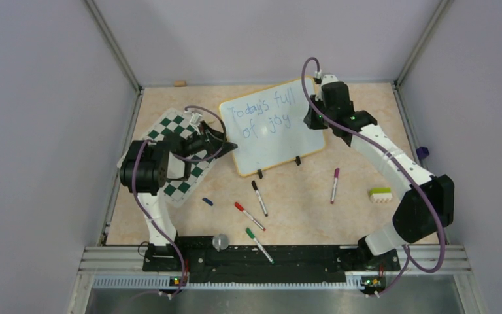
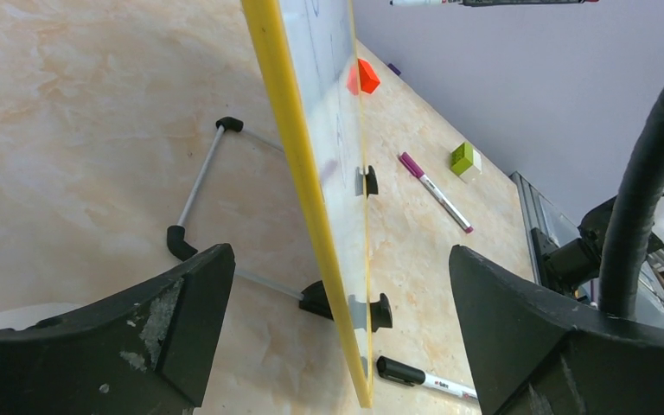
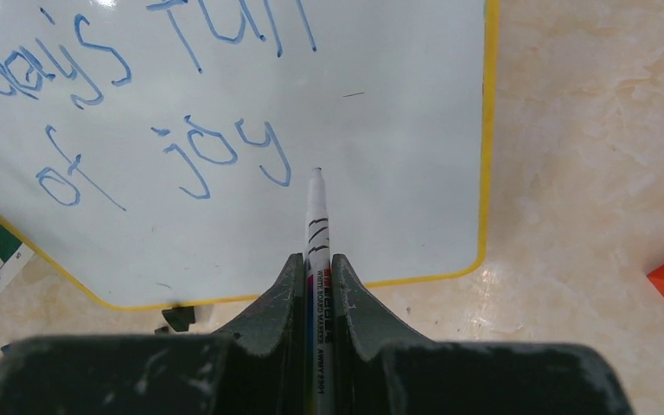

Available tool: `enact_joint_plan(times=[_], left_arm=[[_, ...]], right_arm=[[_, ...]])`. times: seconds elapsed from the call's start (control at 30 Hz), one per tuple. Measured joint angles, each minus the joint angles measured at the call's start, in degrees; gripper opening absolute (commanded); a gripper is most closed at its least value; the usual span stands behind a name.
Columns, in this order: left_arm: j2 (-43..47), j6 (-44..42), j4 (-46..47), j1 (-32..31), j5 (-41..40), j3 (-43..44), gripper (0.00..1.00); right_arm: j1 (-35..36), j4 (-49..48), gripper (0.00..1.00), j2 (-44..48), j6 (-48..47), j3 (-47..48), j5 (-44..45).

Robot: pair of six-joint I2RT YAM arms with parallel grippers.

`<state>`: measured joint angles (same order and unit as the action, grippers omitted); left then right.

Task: Write a sentence on the whiteboard
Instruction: Write a sentence on the whiteboard, then close the whiteboard marker at the center of the board.

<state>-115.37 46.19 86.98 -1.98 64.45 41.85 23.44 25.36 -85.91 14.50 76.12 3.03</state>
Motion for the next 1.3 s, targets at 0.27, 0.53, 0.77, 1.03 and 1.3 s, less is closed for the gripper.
enact_joint_plan(times=[0.27,0.53,0.77,1.03,1.3], left_arm=[[3.8,-3.0,0.1,0.0,-1.8,-4.5,0.99],[11.5,-8.2,-0.1,0.3,-14.4,-16.3,0.99],[23.3,-12.4,-3.6,2.2,-23.9,-22.6,0.99],[43.7,-15.7,-35.2,4.5,-30.3,-17.2,0.99],[40.4,-20.2,-82.6,6.1,-36.9,1.9,0.99]], right_arm=[[-0.4,0.1,0.0,3.4,-0.5,-2.2,0.4],[-0.4,-0.2,0.0,9.2,-0.4,-4.2,0.6],[-0.4,-0.4,0.0,9.9,-0.4,-4.2,1.0],[-0.5,-0.4,0.0,9.9,-0.4,-4.2,1.0],[-0.5,0.2,0.0,9.9,-0.3,-4.2,0.5]])
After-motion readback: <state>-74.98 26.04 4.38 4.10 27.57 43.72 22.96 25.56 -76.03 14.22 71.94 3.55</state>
